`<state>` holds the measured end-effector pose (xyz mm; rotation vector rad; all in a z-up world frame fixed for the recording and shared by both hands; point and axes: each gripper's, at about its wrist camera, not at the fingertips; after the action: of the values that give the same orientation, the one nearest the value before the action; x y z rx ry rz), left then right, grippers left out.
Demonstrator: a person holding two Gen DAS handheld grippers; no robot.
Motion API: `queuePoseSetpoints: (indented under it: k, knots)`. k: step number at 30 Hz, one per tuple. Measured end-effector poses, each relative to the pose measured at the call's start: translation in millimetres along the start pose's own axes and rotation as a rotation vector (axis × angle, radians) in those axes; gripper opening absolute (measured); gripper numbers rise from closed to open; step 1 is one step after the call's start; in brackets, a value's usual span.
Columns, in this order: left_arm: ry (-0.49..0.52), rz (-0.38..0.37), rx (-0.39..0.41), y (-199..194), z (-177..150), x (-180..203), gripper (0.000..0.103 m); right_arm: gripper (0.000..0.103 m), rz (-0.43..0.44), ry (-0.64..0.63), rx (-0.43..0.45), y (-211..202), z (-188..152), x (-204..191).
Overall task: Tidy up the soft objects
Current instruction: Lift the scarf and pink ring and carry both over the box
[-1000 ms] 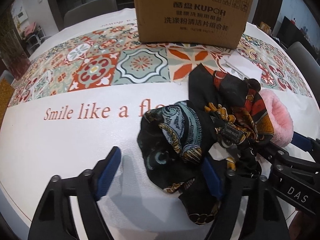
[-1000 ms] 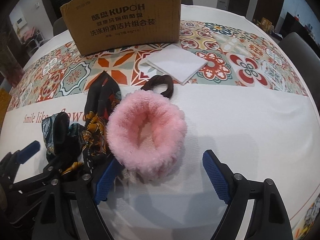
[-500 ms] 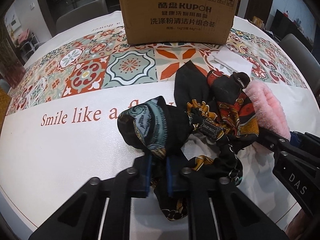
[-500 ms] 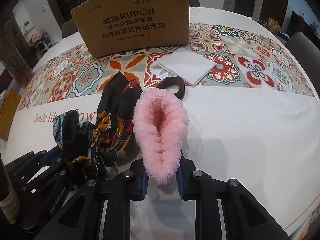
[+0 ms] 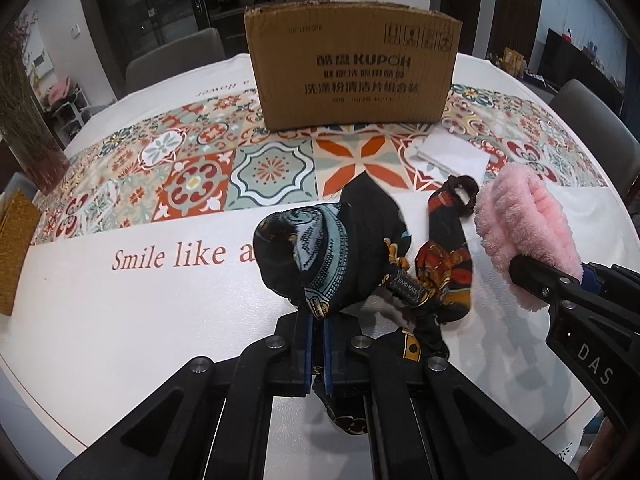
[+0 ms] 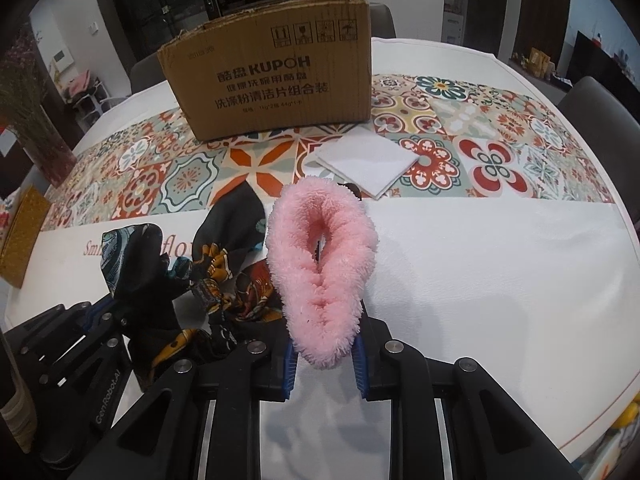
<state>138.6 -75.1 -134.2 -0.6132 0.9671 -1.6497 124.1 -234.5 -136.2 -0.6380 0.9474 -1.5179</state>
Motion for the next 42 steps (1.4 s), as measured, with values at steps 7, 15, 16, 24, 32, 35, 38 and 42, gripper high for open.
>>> queuePoseSetpoints:
  k: [7, 15, 16, 24, 32, 35, 38, 42]
  knots:
    - [-0.001, 0.010, 0.046, -21, 7, 1, 0.005, 0.024, -0.003, 0.003, 0.033, -18, 1, 1]
    - [-0.017, 0.006, 0.084, -41, 15, -4, 0.005, 0.024, 0.001, -0.005, 0.069, -35, 8, -3]
    - [-0.019, 0.005, 0.089, -43, 17, -5, 0.005, 0.024, 0.003, -0.004, 0.072, -37, 9, -4]
    - [-0.038, 0.002, 0.125, -63, 31, -12, 0.005, 0.024, 0.016, -0.010, 0.108, -55, 22, -11]
    - [-0.045, 0.012, 0.152, -78, 49, -20, 0.005, 0.024, 0.033, -0.007, 0.136, -68, 40, -16]
    - [-0.048, 0.015, 0.166, -85, 57, -22, 0.005, 0.024, 0.041, -0.010, 0.140, -71, 45, -19]
    - [-0.046, 0.018, 0.179, -92, 66, -23, 0.005, 0.024, 0.050, -0.011, 0.145, -75, 51, -20]
    - [-0.040, 0.024, 0.199, -102, 79, -23, 0.005, 0.024, 0.062, -0.009, 0.158, -82, 61, -21]
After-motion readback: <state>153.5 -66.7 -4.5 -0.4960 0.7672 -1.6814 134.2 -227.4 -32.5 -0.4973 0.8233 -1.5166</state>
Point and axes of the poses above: each gripper's, at about its wrist camera, not at the fingertips, and y roughly the way its jaws point, x to its right, z to its top, and after that the axes turned 2 degrees about y, right-handed
